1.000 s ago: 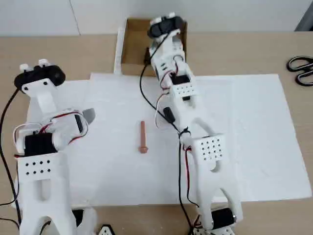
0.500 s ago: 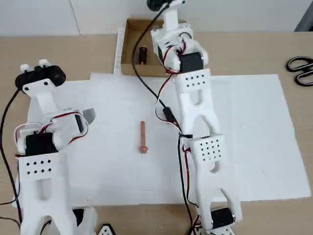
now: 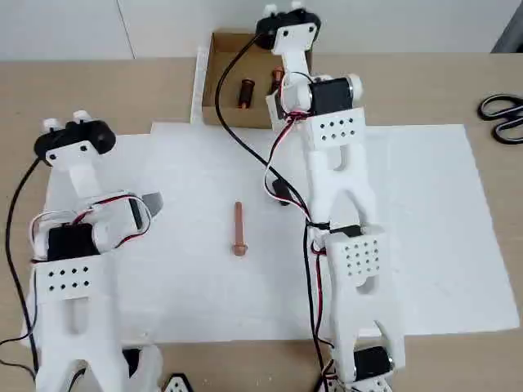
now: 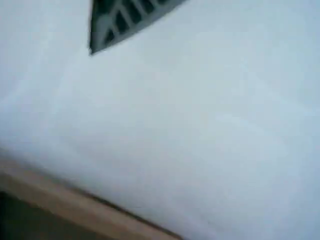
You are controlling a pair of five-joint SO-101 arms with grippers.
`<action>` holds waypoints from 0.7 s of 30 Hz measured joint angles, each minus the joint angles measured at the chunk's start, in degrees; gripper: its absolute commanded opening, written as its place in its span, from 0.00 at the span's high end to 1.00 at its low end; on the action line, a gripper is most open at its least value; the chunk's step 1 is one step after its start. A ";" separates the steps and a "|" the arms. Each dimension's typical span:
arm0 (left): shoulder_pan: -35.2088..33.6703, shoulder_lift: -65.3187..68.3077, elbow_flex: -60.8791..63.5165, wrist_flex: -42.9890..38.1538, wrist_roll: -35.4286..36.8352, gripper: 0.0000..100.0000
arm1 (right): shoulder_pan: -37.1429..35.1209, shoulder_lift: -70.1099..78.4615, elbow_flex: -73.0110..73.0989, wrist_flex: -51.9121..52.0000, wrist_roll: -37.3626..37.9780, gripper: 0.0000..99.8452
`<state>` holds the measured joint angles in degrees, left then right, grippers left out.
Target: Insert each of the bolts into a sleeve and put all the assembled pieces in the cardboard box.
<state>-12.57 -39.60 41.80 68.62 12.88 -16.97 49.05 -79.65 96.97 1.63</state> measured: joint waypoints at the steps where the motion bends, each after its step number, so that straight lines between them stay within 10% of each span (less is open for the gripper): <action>1: 0.00 0.00 0.00 0.00 0.00 0.74 | 0.00 -2.02 2.90 0.09 0.00 0.80; 11: 0.00 0.00 2.11 0.00 0.00 0.74 | -1.93 -30.24 38.77 -0.35 0.00 0.80; 21: 0.00 0.00 3.96 -2.11 0.00 0.74 | -6.68 -26.29 48.88 -1.93 0.00 0.80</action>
<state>-12.57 -39.60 45.76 66.51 12.88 -23.65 22.77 -30.77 95.03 1.63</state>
